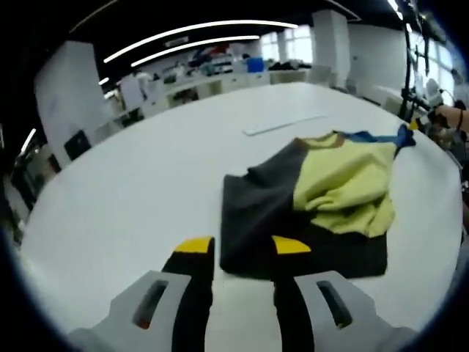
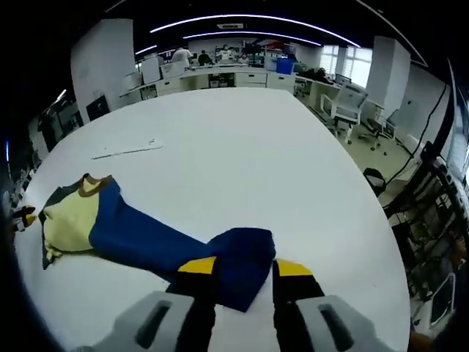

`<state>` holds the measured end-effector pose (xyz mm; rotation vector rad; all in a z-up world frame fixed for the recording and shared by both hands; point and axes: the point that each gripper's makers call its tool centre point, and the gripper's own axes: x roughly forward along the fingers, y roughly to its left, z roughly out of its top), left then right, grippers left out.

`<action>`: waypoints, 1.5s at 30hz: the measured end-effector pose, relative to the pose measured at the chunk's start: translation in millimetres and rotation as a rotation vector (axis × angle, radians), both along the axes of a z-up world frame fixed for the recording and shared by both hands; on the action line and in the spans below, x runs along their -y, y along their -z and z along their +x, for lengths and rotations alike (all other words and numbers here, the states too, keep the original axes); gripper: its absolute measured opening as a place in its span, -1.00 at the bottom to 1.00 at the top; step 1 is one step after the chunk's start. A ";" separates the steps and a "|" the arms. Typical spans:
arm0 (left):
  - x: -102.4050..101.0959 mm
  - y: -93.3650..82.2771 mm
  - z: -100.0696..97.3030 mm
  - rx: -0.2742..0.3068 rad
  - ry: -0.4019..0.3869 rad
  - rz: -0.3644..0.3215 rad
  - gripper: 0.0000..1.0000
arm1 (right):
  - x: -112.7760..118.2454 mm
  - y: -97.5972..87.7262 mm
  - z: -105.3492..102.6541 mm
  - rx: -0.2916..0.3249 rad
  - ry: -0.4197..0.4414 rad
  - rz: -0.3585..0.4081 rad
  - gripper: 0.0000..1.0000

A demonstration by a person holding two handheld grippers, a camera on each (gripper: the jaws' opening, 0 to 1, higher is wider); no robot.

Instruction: Fold the garment on the visible template until the final outline fits inside the template.

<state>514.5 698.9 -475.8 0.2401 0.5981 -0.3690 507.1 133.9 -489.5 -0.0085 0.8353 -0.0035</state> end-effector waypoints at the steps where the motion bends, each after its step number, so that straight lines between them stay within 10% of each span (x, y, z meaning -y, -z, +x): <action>1: 6.0 -1.4 -2.6 -0.001 0.017 -0.011 -0.40 | -5.1 -1.9 -0.1 0.009 -0.014 0.001 -0.22; 19: 85.3 9.0 -50.0 -0.030 0.192 -0.141 -0.06 | -140.1 -31.6 -23.0 0.109 -0.387 0.127 0.61; 45: 113.3 49.0 -76.2 -0.104 0.253 -0.091 -0.34 | -289.8 -4.7 -52.1 0.138 -0.720 0.257 0.03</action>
